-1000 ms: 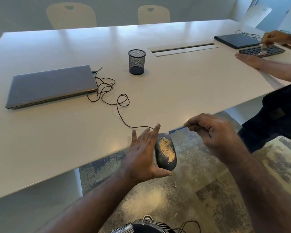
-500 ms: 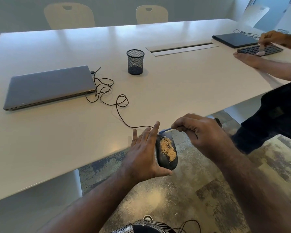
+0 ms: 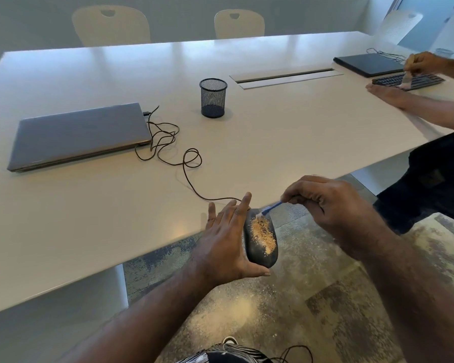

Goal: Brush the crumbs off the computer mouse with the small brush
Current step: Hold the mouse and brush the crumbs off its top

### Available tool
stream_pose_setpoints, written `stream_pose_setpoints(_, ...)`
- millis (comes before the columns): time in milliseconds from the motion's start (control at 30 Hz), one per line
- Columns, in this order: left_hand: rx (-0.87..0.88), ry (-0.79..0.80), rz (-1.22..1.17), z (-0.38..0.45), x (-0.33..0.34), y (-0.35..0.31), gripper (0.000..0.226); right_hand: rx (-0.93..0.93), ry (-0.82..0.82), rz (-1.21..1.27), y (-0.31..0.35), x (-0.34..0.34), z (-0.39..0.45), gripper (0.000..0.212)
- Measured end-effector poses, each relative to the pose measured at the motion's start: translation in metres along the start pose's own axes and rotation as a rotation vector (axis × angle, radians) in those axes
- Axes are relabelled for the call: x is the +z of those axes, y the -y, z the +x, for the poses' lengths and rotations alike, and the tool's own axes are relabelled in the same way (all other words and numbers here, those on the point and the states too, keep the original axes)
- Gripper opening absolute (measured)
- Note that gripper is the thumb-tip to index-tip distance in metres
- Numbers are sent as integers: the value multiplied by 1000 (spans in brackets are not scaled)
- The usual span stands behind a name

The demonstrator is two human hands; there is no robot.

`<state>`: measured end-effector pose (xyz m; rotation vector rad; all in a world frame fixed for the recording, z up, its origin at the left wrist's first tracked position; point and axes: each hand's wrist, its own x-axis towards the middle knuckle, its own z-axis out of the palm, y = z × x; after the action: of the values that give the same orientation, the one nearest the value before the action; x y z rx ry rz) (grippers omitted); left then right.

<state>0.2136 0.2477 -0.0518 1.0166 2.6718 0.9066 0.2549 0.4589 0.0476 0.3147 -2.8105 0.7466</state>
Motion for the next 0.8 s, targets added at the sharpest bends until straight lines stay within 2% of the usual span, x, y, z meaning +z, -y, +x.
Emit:
stream_pose_setpoints(100,-1,-3,2,1,0,0,144,-20,-30,20,1,-1,0,27)
stream_pose_setpoints(267,-6,4,-10,3,-2,-2,143,-19,23,-16,-2,0,-3,29)
stream_pose_setpoints(467,-6,-2,2,3,0,-1,143,-41,-36,-6,-3,-6,-5,26)
stream_pose_setpoints(667,-20,-1,3,4,-2,-1,142,-25,14,-62,-5,-5,-9,28)
stream_pose_setpoints(800,-24,1,8,3,-3,-1,142,-52,-44,-38,-7,-7,-9,27)
